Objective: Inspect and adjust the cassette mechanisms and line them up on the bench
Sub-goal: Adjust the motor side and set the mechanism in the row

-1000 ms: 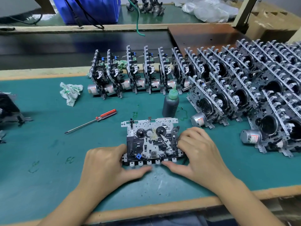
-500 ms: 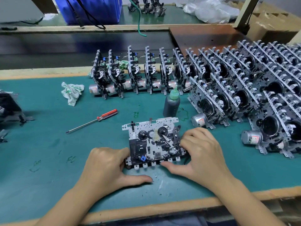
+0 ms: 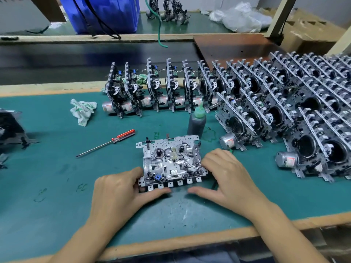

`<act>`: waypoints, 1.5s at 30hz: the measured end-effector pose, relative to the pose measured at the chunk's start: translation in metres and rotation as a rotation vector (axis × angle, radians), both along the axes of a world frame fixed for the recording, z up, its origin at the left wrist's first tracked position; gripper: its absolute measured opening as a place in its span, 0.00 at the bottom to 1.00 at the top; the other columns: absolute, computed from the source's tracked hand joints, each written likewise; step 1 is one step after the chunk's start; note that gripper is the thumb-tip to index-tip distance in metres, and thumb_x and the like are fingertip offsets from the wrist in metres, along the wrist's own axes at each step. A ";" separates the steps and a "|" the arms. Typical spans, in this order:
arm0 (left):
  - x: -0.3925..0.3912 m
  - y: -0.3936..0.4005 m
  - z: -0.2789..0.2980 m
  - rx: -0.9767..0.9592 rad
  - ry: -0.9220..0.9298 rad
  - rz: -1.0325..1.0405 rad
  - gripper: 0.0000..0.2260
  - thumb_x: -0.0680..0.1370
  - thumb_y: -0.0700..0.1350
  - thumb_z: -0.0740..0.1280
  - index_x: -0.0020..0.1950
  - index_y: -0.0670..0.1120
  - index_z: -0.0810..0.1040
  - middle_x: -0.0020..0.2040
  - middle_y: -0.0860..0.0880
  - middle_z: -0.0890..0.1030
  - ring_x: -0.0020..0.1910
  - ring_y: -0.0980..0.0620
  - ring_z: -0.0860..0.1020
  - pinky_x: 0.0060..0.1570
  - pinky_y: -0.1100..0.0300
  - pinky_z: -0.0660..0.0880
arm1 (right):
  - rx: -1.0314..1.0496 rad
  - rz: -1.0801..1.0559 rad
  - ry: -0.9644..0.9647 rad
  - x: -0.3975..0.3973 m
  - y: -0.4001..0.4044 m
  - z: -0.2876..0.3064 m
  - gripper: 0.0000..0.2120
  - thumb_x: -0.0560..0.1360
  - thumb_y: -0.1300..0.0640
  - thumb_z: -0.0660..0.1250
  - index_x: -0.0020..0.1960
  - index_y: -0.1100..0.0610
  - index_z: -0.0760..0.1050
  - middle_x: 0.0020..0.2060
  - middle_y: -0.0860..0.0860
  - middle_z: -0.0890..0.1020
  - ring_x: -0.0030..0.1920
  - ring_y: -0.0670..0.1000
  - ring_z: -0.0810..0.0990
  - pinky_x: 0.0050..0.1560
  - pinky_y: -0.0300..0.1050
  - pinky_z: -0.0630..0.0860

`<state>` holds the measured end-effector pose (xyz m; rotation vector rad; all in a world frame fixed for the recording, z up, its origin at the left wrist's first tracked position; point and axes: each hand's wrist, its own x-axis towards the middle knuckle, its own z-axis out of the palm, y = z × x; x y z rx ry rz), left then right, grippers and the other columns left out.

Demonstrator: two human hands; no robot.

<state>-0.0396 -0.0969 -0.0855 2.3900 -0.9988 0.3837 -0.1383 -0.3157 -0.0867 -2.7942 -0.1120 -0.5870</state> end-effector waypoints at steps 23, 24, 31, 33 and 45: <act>-0.002 -0.001 -0.003 0.126 0.007 0.126 0.25 0.66 0.70 0.60 0.26 0.48 0.74 0.16 0.51 0.67 0.17 0.48 0.71 0.21 0.65 0.61 | 0.720 -0.313 0.123 0.046 0.014 0.027 0.32 0.75 0.47 0.66 0.74 0.52 0.56 0.66 0.49 0.70 0.65 0.48 0.70 0.67 0.50 0.67; -0.003 0.000 -0.003 0.121 0.004 0.107 0.25 0.66 0.70 0.60 0.25 0.48 0.72 0.17 0.52 0.67 0.17 0.49 0.71 0.22 0.66 0.59 | 0.679 -0.324 0.146 0.052 0.015 0.025 0.30 0.77 0.49 0.64 0.74 0.52 0.56 0.67 0.50 0.71 0.65 0.50 0.71 0.67 0.50 0.67; -0.006 -0.002 0.000 0.142 -0.015 0.054 0.24 0.68 0.68 0.60 0.25 0.50 0.62 0.18 0.52 0.66 0.18 0.50 0.70 0.22 0.65 0.57 | 0.959 -0.286 0.228 0.072 0.005 0.017 0.18 0.76 0.48 0.64 0.63 0.47 0.65 0.61 0.45 0.75 0.60 0.46 0.74 0.64 0.46 0.68; -0.006 -0.003 0.001 0.169 -0.014 0.068 0.24 0.68 0.67 0.60 0.25 0.48 0.66 0.18 0.52 0.66 0.17 0.50 0.70 0.23 0.66 0.55 | 0.983 -0.267 0.244 0.075 0.004 0.016 0.17 0.76 0.48 0.65 0.63 0.48 0.67 0.58 0.44 0.76 0.58 0.46 0.75 0.61 0.45 0.69; -0.005 -0.003 -0.003 0.211 -0.044 0.088 0.22 0.69 0.65 0.59 0.31 0.47 0.76 0.17 0.51 0.66 0.16 0.49 0.69 0.23 0.65 0.55 | 1.079 -0.215 -0.277 0.030 0.011 0.027 0.11 0.72 0.42 0.58 0.52 0.44 0.68 0.36 0.42 0.80 0.32 0.44 0.76 0.30 0.40 0.71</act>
